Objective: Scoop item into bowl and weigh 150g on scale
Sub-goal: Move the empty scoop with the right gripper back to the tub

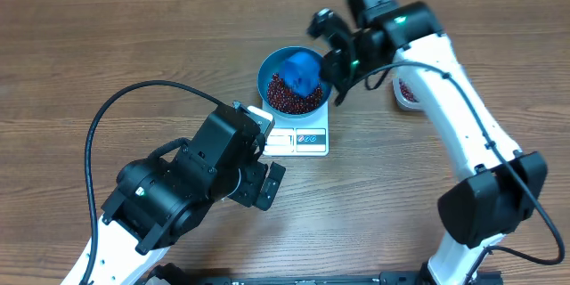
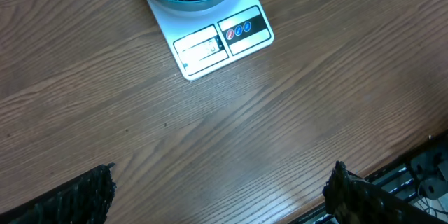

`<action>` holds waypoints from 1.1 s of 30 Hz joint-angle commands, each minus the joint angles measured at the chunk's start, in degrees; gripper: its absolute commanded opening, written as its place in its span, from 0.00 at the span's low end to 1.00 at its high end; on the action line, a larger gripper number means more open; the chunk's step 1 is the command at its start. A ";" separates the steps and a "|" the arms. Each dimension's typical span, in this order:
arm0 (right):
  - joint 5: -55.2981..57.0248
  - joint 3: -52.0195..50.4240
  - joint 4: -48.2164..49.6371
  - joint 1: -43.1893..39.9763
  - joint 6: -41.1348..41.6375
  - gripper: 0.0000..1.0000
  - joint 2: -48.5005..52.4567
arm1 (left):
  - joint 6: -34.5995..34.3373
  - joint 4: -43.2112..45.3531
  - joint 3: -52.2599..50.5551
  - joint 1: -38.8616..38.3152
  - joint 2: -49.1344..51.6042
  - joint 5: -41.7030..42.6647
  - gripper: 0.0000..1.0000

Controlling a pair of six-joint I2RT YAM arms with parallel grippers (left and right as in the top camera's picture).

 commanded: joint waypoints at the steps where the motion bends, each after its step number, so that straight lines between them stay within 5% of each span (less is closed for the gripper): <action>1: -16.94 1.88 0.24 -7.80 0.44 0.04 -2.40 | 0.87 0.04 0.70 0.09 0.28 0.22 0.99; 8: -44.89 1.88 0.22 -22.75 0.17 0.04 -2.40 | 0.87 0.04 0.70 0.09 0.28 0.22 1.00; 14: -53.68 1.88 -2.19 -34.38 0.24 0.04 -2.40 | 0.87 0.04 0.70 0.09 0.28 0.22 1.00; 22: -22.67 1.88 -5.68 -42.27 11.47 0.04 -6.23 | 0.87 0.04 0.70 0.09 0.28 0.22 1.00; 33: 24.50 1.79 -8.02 -27.89 19.21 0.04 -10.05 | 0.87 0.04 0.70 0.09 0.31 0.22 1.00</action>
